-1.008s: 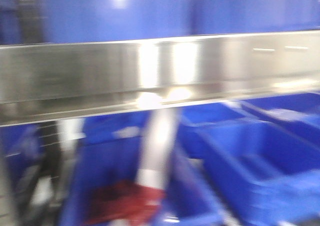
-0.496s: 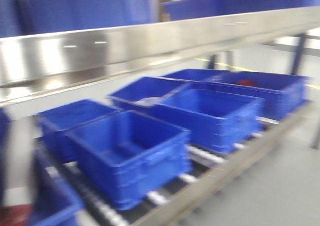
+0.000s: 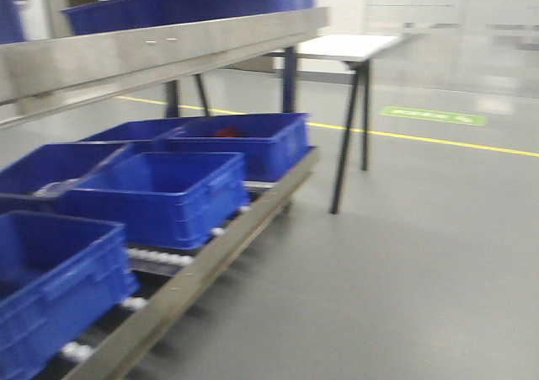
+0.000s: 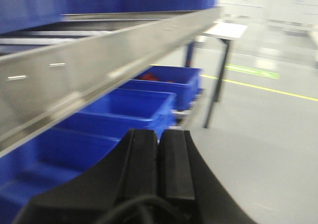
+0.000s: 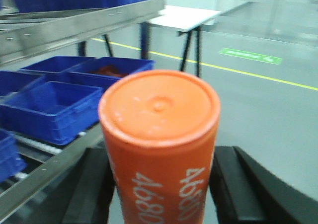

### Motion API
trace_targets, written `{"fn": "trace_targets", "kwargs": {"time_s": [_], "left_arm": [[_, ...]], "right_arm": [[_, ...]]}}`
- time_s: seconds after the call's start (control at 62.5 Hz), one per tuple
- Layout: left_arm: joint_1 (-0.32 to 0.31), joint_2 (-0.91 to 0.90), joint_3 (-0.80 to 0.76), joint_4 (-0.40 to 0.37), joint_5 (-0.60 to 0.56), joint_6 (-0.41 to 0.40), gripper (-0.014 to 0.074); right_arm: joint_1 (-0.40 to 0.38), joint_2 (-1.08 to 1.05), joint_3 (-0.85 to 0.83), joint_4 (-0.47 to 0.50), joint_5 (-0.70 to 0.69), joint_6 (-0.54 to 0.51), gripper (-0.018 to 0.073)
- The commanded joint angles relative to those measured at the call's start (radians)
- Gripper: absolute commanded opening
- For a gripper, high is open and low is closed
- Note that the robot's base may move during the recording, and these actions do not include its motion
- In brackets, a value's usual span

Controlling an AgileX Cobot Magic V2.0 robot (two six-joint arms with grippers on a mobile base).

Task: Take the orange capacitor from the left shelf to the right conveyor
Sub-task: 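Drive the base away from the shelf toward the conveyor table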

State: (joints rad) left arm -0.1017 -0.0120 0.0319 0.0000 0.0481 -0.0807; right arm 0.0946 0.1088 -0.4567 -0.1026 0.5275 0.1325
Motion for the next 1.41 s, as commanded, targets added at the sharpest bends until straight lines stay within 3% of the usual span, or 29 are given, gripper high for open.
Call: {"fn": "trace_targets", "kwargs": {"time_s": [0.0,1.391], "left_arm": [[-0.002,-0.019,-0.005,0.0,-0.086,0.0,-0.0105],[-0.003,-0.019,-0.005,0.0,-0.086,0.0,-0.0105]], "right_arm": [[0.0,0.011,-0.027,-0.008,-0.093,-0.002,0.0182],[0.0,0.011,-0.027,-0.008,-0.093,-0.002,0.0182]]}}
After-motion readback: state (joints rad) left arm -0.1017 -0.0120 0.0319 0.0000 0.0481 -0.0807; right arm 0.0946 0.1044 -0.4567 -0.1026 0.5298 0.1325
